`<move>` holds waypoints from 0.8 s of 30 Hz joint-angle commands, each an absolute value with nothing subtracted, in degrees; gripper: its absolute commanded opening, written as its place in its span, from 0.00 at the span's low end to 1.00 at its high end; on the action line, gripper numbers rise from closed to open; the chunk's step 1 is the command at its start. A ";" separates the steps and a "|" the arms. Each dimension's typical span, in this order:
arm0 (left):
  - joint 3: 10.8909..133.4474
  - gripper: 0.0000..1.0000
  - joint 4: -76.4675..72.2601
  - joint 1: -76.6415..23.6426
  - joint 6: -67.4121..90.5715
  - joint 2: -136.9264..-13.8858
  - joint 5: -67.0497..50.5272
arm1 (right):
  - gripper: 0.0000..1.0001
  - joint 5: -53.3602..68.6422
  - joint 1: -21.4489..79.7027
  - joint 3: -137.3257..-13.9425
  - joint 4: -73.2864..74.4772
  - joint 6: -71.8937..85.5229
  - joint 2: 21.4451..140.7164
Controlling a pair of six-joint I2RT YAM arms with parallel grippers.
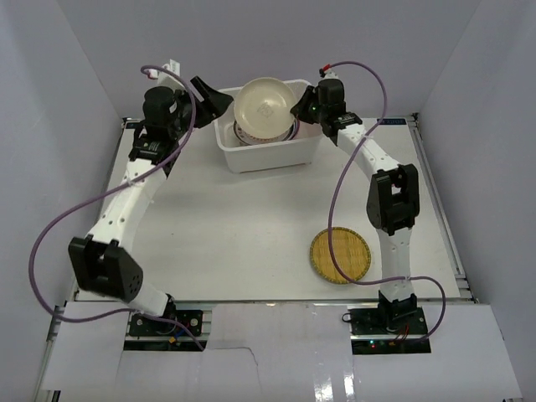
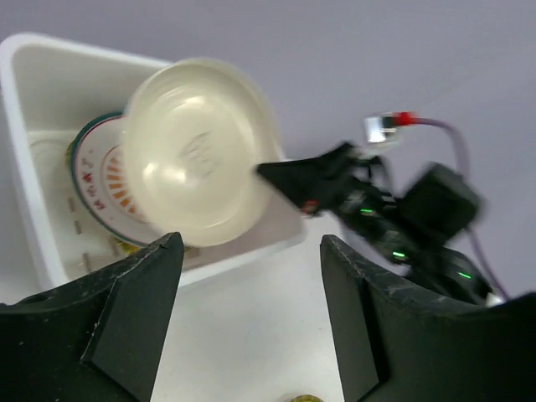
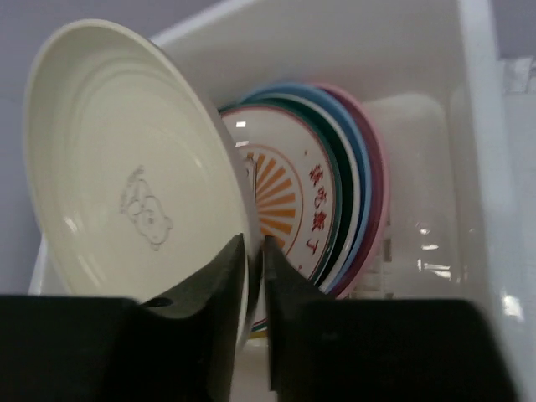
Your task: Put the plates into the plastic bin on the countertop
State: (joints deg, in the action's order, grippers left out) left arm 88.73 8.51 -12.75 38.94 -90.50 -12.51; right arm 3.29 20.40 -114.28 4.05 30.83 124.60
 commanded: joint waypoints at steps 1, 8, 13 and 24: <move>77.13 0.76 6.68 -16.78 37.80 -84.13 -11.87 | 0.26 5.79 21.36 -117.68 4.84 31.29 124.89; 61.88 0.75 8.70 -34.25 39.28 -81.82 -8.97 | 0.76 5.45 21.01 -116.46 4.75 27.51 117.08; 61.87 0.75 7.47 -41.91 41.04 -90.76 -10.19 | 0.71 4.49 20.48 -105.15 3.78 21.91 101.13; 71.10 0.66 7.56 -51.15 37.97 -109.77 -16.52 | 0.59 2.29 19.78 -60.59 -5.89 17.93 68.48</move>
